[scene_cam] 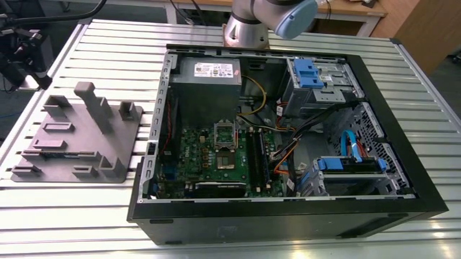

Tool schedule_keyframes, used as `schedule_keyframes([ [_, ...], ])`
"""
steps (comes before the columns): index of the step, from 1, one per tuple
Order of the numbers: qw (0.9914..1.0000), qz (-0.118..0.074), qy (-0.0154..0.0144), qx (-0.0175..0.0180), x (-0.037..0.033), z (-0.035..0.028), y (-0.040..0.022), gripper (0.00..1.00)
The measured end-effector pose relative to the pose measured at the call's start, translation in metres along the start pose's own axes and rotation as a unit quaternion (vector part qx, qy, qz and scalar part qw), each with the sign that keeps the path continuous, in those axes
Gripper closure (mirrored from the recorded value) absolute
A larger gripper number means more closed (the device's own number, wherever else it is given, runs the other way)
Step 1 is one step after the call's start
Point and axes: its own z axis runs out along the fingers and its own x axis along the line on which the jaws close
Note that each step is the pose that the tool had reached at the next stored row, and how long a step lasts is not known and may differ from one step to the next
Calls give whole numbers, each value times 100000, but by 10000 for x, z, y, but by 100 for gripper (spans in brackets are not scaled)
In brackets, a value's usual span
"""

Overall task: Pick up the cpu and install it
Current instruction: 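Pick up the cpu and move it towards the insertion slot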

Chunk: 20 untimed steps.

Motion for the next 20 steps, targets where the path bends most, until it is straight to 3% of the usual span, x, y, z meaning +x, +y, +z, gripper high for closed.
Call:
schedule_keyframes([
  [20,100000,-1,-3,-5,-218,5,14,53],
])
